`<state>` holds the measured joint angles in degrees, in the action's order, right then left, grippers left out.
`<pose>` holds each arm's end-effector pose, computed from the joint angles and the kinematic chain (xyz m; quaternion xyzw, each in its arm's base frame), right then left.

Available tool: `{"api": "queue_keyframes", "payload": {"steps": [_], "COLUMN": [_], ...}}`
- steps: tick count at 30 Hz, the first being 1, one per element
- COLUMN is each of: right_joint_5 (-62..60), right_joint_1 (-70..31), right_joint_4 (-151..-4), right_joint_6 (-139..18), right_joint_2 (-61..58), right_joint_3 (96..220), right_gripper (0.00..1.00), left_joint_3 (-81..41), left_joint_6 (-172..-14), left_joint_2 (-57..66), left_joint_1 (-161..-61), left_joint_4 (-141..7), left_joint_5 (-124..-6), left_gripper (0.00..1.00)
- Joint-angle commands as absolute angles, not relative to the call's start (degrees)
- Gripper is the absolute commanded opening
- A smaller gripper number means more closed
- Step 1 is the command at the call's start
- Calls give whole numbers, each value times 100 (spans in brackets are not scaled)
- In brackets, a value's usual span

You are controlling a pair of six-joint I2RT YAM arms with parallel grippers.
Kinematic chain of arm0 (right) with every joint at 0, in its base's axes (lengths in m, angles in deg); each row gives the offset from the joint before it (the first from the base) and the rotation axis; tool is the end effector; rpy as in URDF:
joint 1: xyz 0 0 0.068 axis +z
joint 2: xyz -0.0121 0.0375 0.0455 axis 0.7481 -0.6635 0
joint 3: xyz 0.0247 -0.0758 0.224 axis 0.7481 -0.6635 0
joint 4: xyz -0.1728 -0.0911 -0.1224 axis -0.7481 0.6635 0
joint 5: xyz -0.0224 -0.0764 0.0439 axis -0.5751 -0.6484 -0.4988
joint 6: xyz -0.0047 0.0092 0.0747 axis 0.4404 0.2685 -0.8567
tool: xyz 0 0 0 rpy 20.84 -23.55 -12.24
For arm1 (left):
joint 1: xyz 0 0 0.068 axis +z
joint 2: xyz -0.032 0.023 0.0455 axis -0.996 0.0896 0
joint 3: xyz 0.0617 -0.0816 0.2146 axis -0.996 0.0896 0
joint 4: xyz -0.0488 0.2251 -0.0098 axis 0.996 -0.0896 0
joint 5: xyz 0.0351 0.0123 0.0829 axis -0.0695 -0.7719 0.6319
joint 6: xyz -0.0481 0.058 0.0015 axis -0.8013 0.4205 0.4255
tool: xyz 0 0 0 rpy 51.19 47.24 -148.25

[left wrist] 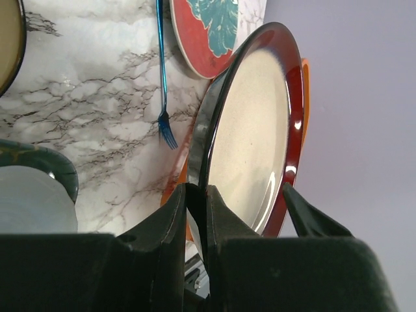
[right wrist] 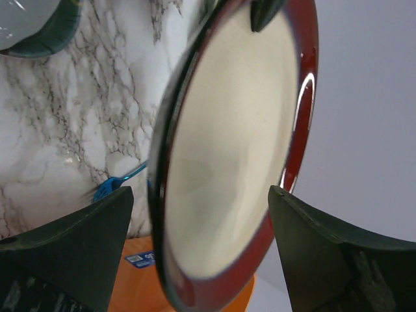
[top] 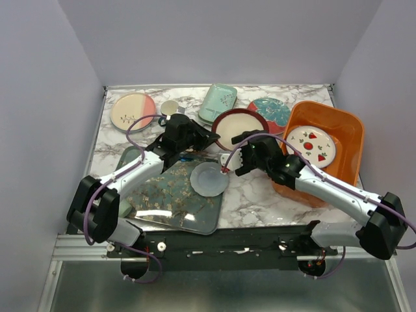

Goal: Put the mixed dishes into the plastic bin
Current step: Pick up the plate at the center of the board.

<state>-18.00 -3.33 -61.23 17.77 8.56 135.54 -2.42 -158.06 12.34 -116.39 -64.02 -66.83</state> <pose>0.2042 0.1904 0.2430 -0.7325 0.4946 -0.1763 0.4332 0.2774 -0.1833 0.2381 -0.2735 0.7865 -0.4876 0.2625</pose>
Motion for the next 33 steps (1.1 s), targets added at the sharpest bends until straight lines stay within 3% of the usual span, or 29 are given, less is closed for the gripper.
{"api": "queue_keyframes", "payload": {"steps": [1,6,10,12,16,18,20,21,22,25,29,33], "right_joint_5": [-2215,-2154,-2119,-2127,-2136,-2136,-2119,-2110,-2040,-1864,-1627,-1372], "right_joint_1": [-238,-211,-185,-167,-150,-150,-149,-150,-141,-141,-150,-307], "right_joint_4": [-6636,-6680,-6689,-6689,-6671,-6575,-6295,-6180,-6040,-5582,-4907,-4580], "right_joint_6": [1988,2032,2006,1971,1822,1699,1444,1347,1172,864,626,494], "right_joint_2": [721,642,607,589,711,791,922,975,1011,1186,1432,1792], "right_joint_3": [13452,13417,13434,13443,13539,13645,13925,14048,14171,14611,14998,15069], "right_gripper": [88,70,42,33,1,0,1,1,0,0,1,0], "left_joint_3": [-259,-215,-197,-171,-127,-66,-31,-22,-13,22,66,110], "left_joint_6": [-16041,-16023,-16014,-16006,-15892,-15813,-15672,-15628,-15576,-15426,-15233,-14987], "left_joint_2": [750,662,574,557,390,285,109,47,-66,-286,-489,-753], "left_joint_1": [-11667,-11702,-11738,-11729,-11738,-11746,-11738,-11738,-11729,-11729,-11685,-11554], "left_joint_4": [-5706,-5706,-5732,-5750,-5732,-5724,-5758,-5767,-5776,-5846,-5917,-6031], "left_joint_5": [-6698,-6751,-6768,-6777,-6751,-6698,-6619,-6593,-6575,-6522,-6540,-6619], "left_gripper": [0,0,0,0,0,0,8,16,33,59,75,82]}}
